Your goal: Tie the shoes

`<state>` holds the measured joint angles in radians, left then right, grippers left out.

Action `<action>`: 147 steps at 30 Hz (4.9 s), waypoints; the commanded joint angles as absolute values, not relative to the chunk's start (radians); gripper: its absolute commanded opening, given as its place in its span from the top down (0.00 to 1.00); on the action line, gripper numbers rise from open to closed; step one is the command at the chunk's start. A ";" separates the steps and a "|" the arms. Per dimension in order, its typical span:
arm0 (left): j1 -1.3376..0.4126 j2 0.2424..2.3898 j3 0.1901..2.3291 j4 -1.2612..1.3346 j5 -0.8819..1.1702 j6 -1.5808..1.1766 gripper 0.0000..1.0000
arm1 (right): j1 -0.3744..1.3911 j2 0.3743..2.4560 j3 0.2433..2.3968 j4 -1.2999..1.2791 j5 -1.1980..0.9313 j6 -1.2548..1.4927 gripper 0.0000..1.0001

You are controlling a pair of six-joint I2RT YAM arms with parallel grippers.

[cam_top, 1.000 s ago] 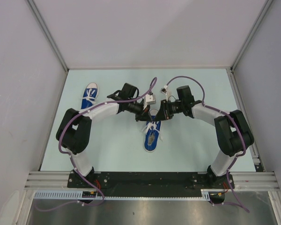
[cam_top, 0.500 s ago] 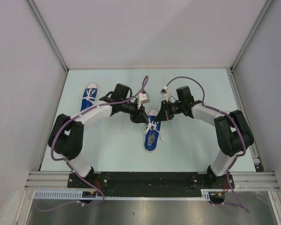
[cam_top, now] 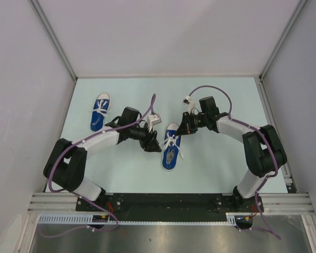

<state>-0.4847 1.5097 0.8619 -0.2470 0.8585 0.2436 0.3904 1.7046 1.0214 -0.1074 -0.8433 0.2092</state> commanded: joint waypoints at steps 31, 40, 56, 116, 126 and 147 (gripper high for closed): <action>-0.546 1.724 0.980 -0.109 0.871 -0.023 0.47 | 0.385 1.652 1.040 -0.121 -0.854 0.207 1.00; -0.545 1.695 0.971 -0.139 0.907 -0.003 1.00 | 0.377 1.640 1.039 -0.149 -0.853 0.187 1.00; -0.509 1.612 0.891 -0.301 0.861 0.176 1.00 | 0.330 1.621 1.003 -0.215 -0.825 0.118 1.00; -0.445 1.609 0.927 -0.428 0.807 0.365 1.00 | 0.213 1.644 0.971 -0.250 -0.735 0.023 1.00; -0.446 1.641 0.930 -0.410 0.793 0.357 1.00 | 0.239 1.631 0.948 -0.242 -0.765 0.041 1.00; -0.408 1.370 0.934 -0.279 0.948 0.576 0.45 | 0.295 1.597 0.948 -0.160 -0.810 0.132 1.00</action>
